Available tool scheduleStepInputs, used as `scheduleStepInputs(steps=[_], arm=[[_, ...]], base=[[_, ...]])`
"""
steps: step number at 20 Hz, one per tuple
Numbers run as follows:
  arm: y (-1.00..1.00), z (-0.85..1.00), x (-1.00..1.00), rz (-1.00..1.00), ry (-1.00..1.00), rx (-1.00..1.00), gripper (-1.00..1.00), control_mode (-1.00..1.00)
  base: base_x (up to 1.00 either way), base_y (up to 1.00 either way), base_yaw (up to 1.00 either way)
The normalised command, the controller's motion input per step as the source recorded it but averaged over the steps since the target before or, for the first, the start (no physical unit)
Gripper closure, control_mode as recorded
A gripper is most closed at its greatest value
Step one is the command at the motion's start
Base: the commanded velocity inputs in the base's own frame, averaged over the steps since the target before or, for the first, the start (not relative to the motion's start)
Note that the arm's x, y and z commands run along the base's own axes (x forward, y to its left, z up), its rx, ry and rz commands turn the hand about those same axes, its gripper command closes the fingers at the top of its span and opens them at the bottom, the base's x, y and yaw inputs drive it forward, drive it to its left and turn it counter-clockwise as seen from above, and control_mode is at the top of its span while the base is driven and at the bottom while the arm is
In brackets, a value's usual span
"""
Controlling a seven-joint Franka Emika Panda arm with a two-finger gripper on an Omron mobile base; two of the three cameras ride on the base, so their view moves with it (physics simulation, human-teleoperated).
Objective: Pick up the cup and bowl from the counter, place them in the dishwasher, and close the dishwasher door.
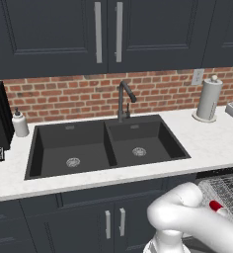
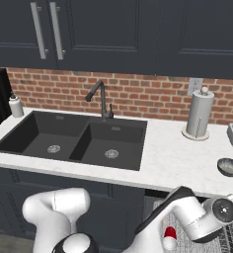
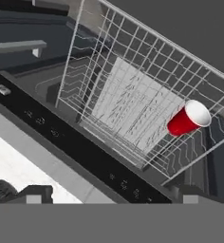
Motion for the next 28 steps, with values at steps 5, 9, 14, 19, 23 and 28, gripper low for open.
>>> scheduleStepInputs(steps=[5,9,14,19,23,28], arm=[[-0.03,0.45,0.67,0.09,0.02,-0.23,-1.00,-1.00],[0.00,0.40,0.83,0.02,0.18,-0.13,-1.00,-1.00],[0.00,0.44,0.66,0.00,0.30,-0.04,-1.00,-1.00],[-0.01,0.28,0.49,0.00,0.30,-0.04,-1.00,-1.00],[-0.07,0.09,0.44,-0.02,0.28,-0.01,-1.00,-1.00],[-0.03,0.00,0.33,-0.10,0.22,0.00,-1.00,-1.00]], base=[[0.00,0.00,0.00],[0.00,0.00,0.00],[0.00,0.00,0.00],[0.00,0.00,0.00],[0.00,0.00,0.00],[0.00,0.00,0.00]])
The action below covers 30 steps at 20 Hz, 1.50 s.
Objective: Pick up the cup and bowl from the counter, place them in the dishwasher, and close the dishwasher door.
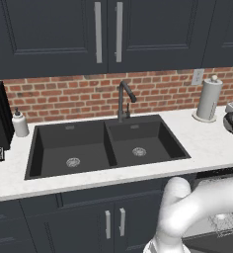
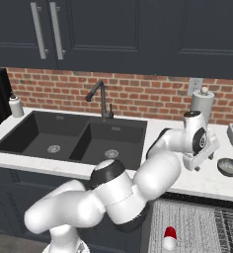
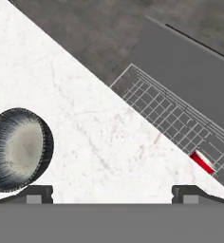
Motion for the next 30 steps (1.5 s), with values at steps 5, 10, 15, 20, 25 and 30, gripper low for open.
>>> scheduleStepInputs(steps=[5,10,15,20,25,30], arm=[[-0.15,-0.05,0.23,-0.16,0.09,0.01,-1.00,-1.00],[-0.37,-0.09,0.07,-0.18,0.01,0.00,-1.00,-1.00],[-0.38,-0.35,-0.05,-0.20,0.00,0.00,-1.00,-1.00],[-0.11,-0.53,-0.01,-0.14,-0.01,0.00,-1.00,-1.00],[0.00,-0.45,0.00,-0.06,-0.07,0.00,-1.00,-1.00],[0.00,-0.24,0.00,-0.02,-0.15,-0.05,-1.00,-1.00]], base=[[0.00,0.00,0.00],[0.00,0.00,0.00],[0.00,0.00,0.00],[0.00,0.00,0.00],[0.00,0.00,0.00],[0.00,0.00,0.00]])
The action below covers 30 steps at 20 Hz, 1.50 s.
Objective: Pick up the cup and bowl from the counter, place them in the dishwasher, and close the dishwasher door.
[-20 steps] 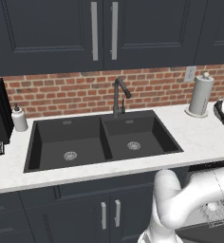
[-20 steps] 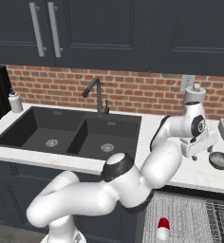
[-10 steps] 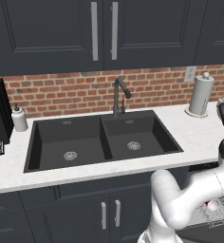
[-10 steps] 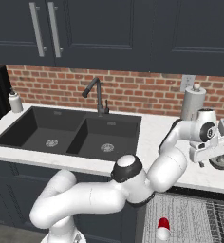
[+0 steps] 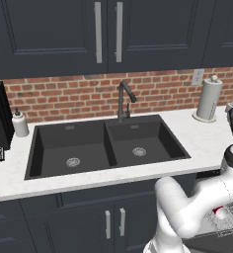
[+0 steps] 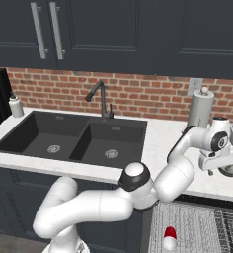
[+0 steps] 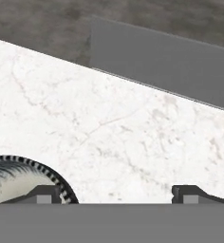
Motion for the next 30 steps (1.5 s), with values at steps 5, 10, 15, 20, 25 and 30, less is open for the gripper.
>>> scheduleStepInputs(steps=[5,10,15,20,25,30], arm=[[0.00,-0.22,0.05,-0.01,-0.17,-0.12,-1.00,-1.00],[0.00,-0.29,0.07,-0.01,-0.12,-0.13,-1.00,-1.00],[0.00,-0.37,0.13,-0.01,-0.03,-0.10,-1.00,-1.00],[0.00,-0.28,0.23,-0.01,0.00,-0.06,-1.00,-1.00],[-0.02,-0.13,0.36,-0.01,0.00,-0.03,-1.00,-1.00],[-0.07,-0.11,0.32,-0.01,0.00,-0.02,-1.00,-1.00]], base=[[0.00,0.00,0.00],[0.00,0.00,0.00],[0.00,0.00,0.00],[0.00,0.00,0.00],[0.00,0.00,0.00],[0.00,0.00,0.00]])
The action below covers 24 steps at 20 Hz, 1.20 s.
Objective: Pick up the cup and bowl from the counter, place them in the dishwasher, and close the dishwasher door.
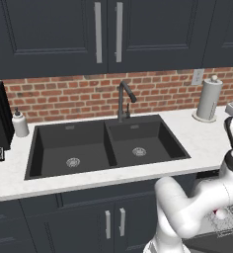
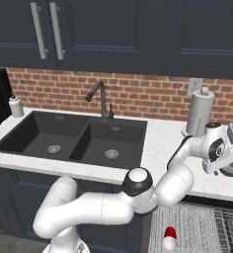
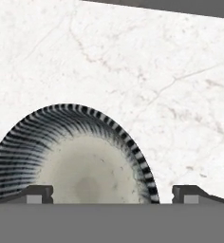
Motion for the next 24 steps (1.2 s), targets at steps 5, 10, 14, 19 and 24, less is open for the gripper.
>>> scheduleStepInputs(steps=[5,10,14,19,24], arm=[[-0.16,-0.14,0.14,-0.01,0.04,0.01,1.00,-1.00],[-0.29,-0.09,0.00,-0.03,0.11,0.13,1.00,-1.00],[-0.20,-0.18,0.00,-0.03,0.12,0.18,1.00,-1.00],[0.02,-0.12,-0.27,-0.01,0.06,0.17,1.00,-1.00],[0.47,-0.11,-0.88,0.00,0.00,0.04,1.00,-1.00]], base=[[0.00,0.00,0.00],[0.00,0.00,0.00],[0.00,0.00,0.00],[0.00,0.00,0.00],[0.00,0.00,0.00]])
